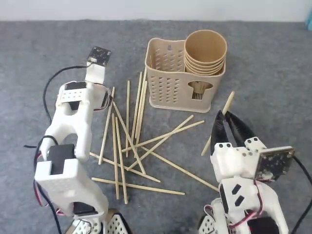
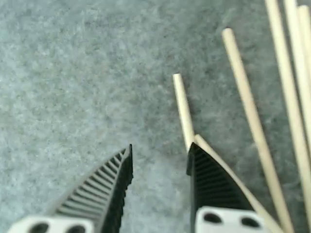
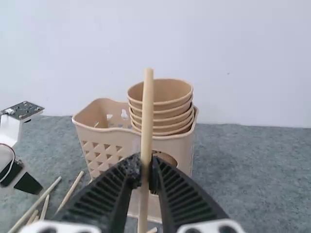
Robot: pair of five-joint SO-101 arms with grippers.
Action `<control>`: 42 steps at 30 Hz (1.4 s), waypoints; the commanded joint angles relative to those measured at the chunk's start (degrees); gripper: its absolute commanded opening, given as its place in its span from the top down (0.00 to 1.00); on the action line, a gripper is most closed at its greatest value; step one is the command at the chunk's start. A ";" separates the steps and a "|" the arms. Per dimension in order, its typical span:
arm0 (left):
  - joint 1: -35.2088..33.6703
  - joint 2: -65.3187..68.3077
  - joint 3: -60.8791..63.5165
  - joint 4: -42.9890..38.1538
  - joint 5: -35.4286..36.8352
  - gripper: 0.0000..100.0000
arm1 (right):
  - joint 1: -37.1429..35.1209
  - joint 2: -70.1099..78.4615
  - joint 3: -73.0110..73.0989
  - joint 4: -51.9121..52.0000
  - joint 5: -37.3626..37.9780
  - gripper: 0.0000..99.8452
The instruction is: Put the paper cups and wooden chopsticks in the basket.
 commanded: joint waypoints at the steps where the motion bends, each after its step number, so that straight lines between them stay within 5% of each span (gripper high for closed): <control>1: 3.08 -1.14 -4.88 0.18 -0.35 0.82 | 0.57 -0.13 1.14 -0.13 -0.70 0.99; 13: 4.48 10.46 -14.90 0.53 -0.44 0.83 | 0.57 -0.13 1.85 0.04 -0.70 0.99; 18: 4.66 13.27 -20.18 7.03 -0.53 0.83 | 0.57 -0.13 1.85 0.13 -0.70 0.99; 22: 5.01 13.98 -20.53 8.26 -0.53 1.00 | 0.57 -0.13 1.85 0.22 -0.70 0.99; 42: 4.75 13.89 -26.68 18.64 -0.18 0.99 | 0.57 -0.22 1.58 0.40 -0.70 0.99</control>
